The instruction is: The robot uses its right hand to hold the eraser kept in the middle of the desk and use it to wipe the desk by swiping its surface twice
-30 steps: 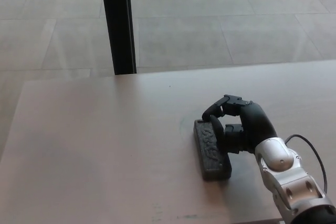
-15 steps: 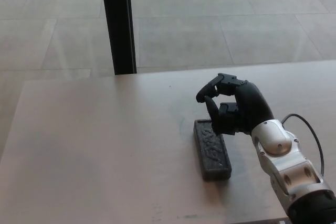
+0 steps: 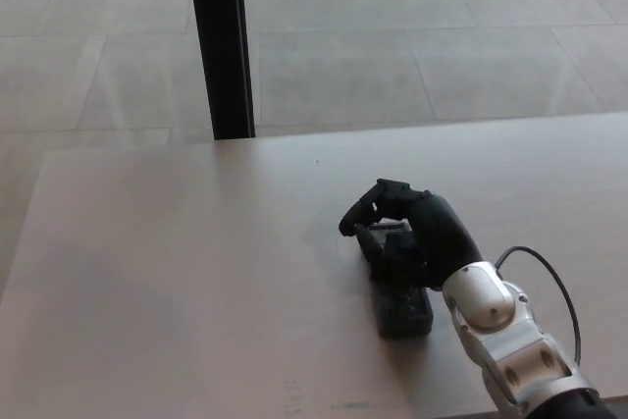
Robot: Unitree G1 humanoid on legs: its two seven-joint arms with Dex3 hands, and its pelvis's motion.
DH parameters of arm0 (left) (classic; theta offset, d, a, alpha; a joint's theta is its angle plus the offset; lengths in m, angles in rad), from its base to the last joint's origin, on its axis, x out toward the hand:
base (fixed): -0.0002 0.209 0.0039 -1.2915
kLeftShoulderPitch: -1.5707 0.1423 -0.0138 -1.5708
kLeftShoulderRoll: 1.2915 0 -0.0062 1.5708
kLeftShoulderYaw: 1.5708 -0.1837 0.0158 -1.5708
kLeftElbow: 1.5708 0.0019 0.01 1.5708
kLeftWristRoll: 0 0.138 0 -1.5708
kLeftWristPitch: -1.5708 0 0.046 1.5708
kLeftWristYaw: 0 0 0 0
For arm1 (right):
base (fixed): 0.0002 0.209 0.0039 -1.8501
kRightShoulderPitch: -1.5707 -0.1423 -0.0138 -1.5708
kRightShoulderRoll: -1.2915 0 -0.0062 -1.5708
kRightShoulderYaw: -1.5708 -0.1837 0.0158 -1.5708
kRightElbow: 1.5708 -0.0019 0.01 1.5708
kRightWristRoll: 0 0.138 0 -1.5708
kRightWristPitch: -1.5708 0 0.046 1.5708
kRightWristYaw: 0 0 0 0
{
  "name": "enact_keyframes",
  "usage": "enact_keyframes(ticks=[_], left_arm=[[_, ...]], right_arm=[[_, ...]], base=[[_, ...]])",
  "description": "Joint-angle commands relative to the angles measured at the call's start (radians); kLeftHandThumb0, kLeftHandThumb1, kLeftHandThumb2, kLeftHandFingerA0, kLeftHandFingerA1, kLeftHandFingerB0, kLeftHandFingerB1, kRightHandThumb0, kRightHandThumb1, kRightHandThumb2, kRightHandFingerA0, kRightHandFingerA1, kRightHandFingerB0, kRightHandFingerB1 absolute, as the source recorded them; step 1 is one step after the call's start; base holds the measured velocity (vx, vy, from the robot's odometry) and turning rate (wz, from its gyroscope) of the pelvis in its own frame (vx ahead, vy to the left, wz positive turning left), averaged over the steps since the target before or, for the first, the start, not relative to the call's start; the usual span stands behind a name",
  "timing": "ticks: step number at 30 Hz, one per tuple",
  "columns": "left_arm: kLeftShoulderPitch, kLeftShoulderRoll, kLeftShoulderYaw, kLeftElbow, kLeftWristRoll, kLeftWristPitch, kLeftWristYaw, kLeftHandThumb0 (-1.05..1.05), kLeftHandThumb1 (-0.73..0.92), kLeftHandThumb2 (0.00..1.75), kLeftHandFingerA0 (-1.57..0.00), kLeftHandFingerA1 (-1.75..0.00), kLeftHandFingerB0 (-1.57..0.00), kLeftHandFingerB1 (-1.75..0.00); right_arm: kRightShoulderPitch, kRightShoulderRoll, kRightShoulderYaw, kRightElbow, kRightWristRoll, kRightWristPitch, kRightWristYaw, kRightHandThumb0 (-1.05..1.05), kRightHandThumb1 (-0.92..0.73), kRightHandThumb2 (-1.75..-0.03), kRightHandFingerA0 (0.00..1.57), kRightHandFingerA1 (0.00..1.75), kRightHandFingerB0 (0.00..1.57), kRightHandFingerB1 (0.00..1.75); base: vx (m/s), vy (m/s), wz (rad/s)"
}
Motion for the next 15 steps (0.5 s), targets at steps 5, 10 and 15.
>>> enact_keyframes(ticks=[5, 10, 15], left_arm=[[0.007, 0.011, 0.005, -0.019, -0.015, 0.024, 0.008, -0.42, 0.68, 0.58, -0.76, -0.80, -0.65, -0.68], [0.016, 0.014, -0.002, -0.018, -0.007, 0.015, 0.002, -0.44, 0.68, 0.61, -0.77, -0.78, -0.64, -0.66], [0.029, 0.011, 0.013, -0.015, -0.022, 0.010, 0.000, -0.43, 0.68, 0.58, -0.75, -0.80, -0.66, -0.69]], right_arm=[[0.054, -0.014, -0.033, 0.001, -0.001, 0.019, -0.015, -0.31, -0.67, -0.90, 0.93, 1.75, 0.62, 1.72], [0.091, -0.014, -0.057, 0.009, 0.007, 0.004, -0.019, -0.33, -0.67, -0.89, 0.96, 1.75, 0.64, 1.75], [0.134, 0.010, -0.080, 0.020, 0.020, 0.011, -0.034, -0.34, -0.64, -0.99, 0.98, 1.75, 0.79, 1.64]], base=[[0.00, 0.000, 0.00], [0.00, 0.000, 0.00], [0.00, 0.000, 0.00]])
